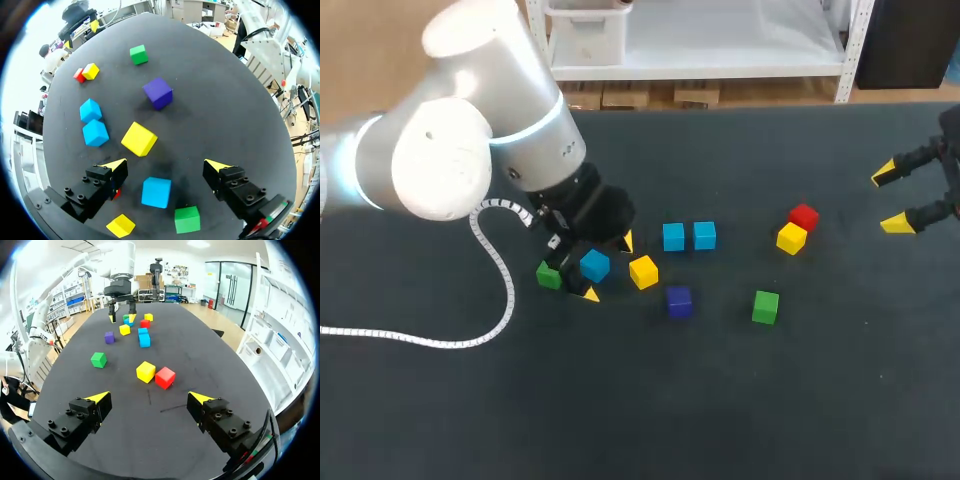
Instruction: Place the blue cubes, place green cubes on the blue cubes, place the yellow cubes on the green cubes, then place the red cubes on the yellow cubes, and place purple cube on the red cubes.
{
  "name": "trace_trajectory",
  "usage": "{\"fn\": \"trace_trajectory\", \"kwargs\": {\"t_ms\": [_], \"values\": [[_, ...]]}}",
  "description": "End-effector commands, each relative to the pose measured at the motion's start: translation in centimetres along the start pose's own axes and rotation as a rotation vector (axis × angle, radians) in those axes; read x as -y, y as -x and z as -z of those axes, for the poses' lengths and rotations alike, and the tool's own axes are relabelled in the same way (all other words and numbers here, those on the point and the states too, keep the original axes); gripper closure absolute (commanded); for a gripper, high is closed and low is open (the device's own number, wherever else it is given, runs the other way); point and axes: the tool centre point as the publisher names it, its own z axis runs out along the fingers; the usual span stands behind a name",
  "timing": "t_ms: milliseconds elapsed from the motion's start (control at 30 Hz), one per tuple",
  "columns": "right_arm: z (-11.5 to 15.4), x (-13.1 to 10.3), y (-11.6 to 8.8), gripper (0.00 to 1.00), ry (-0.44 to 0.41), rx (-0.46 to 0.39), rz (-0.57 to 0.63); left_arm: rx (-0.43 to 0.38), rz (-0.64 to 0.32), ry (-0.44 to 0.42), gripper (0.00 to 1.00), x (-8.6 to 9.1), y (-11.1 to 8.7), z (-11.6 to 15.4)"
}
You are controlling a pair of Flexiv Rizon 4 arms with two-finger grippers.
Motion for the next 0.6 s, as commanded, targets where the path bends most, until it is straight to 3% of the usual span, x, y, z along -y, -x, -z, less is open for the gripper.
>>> {"fn": "trace_trajectory", "kwargs": {"t_ms": [33, 233, 600], "values": [[-0.1, 0.1, 0.0, 0.0, 0.001, 0.002, 0.001, -0.001, 0.011, -0.005, 0.0, -0.4, -0.7, 0.1], [-0.1, 0.1, 0.0, 0.0, 0.001, 0.002, 0.001, -0.005, 0.03, -0.015, 0.0, -0.3, -1.6, 0.0], [-0.1, 0.1, 0.0, 0.0, 0.001, 0.002, 0.001, -0.025, 0.042, -0.024, 0.1, -0.6, -3.2, 0.1]]}}
